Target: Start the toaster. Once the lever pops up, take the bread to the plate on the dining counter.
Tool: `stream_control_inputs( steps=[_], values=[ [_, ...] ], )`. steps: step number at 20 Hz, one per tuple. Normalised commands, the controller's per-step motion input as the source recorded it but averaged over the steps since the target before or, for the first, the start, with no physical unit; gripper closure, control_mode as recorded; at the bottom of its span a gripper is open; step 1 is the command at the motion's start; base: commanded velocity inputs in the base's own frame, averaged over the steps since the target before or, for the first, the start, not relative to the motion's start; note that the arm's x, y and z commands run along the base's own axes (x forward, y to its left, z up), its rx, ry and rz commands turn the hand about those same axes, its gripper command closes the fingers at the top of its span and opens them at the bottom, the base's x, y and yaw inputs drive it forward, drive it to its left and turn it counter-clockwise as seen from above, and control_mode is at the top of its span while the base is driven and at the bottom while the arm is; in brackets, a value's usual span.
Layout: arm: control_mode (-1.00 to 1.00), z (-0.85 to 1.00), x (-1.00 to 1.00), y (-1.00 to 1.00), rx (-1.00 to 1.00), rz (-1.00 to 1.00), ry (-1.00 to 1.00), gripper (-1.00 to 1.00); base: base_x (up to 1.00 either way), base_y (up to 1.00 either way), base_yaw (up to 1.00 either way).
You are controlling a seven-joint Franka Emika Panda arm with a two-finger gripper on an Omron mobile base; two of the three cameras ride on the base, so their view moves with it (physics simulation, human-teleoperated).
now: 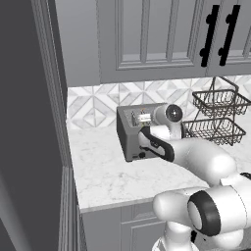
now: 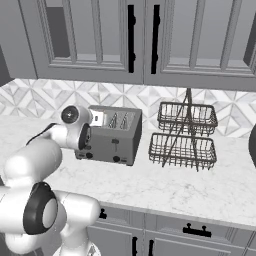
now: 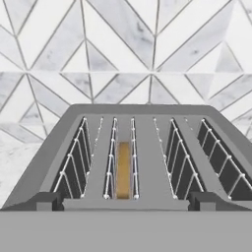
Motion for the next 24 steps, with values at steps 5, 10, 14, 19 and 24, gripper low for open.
stream_control_inputs(
  steps=[5, 10, 14, 19, 24],
  values=[
    [-1.00, -0.24, 0.13, 0.24, -0.03, 0.00, 0.00, -1.00, 0.00, 0.00, 0.00],
    [-1.00, 0.00, 0.11, -0.09, 0.00, 0.00, 0.00, -1.00, 0.00, 0.00, 0.00],
    [-1.00, 0.00, 0.14, -0.19, 0.00, 0.00, 0.00, -1.00, 0.00, 0.00, 0.00],
    [-1.00, -0.01, 0.08, -0.03, 0.00, 0.00, 0.00, -1.00, 0.00, 0.00, 0.00],
    [-1.00, -0.09, 0.03, 0.00, -0.01, 0.00, 0.00, -1.00, 0.00, 0.00, 0.00]
  ],
)
